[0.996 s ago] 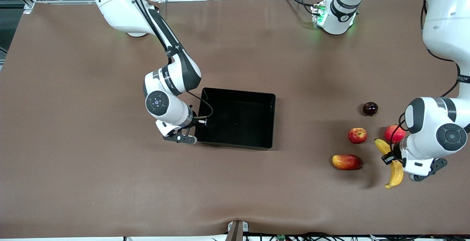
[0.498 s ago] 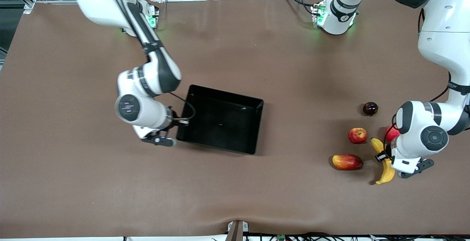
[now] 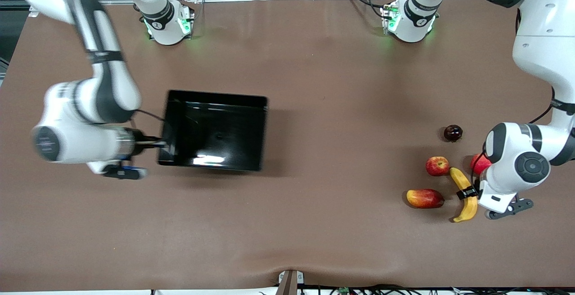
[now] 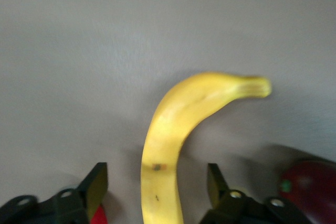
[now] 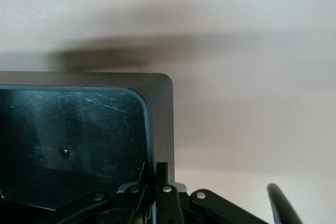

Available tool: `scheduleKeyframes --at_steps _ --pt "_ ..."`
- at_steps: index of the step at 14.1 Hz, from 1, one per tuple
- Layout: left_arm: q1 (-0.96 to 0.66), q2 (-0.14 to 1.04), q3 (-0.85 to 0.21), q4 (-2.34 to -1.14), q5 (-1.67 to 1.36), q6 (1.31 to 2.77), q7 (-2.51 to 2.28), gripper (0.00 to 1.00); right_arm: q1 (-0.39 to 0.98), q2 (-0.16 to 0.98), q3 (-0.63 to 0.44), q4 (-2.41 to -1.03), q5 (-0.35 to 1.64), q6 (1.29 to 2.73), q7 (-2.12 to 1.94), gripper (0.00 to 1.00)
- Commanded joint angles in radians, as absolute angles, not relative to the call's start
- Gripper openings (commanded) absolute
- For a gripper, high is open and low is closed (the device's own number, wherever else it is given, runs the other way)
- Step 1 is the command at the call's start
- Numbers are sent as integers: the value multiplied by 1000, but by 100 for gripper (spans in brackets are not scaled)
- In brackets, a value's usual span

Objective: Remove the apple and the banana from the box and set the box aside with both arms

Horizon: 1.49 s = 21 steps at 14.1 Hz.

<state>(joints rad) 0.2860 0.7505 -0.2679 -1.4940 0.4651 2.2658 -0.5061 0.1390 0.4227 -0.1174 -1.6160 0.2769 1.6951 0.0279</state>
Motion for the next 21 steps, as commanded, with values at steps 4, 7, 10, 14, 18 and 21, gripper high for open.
scheduleKeyframes --at_steps 4,7,10,14,18,21 --pt "291 505 -363 -1511 469 2102 -465 100 -118 385 -94 -1689 218 1686 -236 0" --pt "288 376 -379 -1511 393 1996 -456 100 -218 396 -94 -1745 190 1777 -339 0" --pt "293 249 -413 -1505 309 1853 -387 100 -242 393 -92 -1908 190 1986 -413 0" --pt "288 115 -455 -1500 227 1682 -368 100 -281 408 -92 -1940 192 2071 -498 0" --pt "244 45 -451 -1511 160 1634 -365 100 -293 411 -92 -1936 192 2047 -523 100" --pt "62 -4 -252 -1528 94 1589 -338 100 -299 411 -92 -1841 192 1881 -538 100"
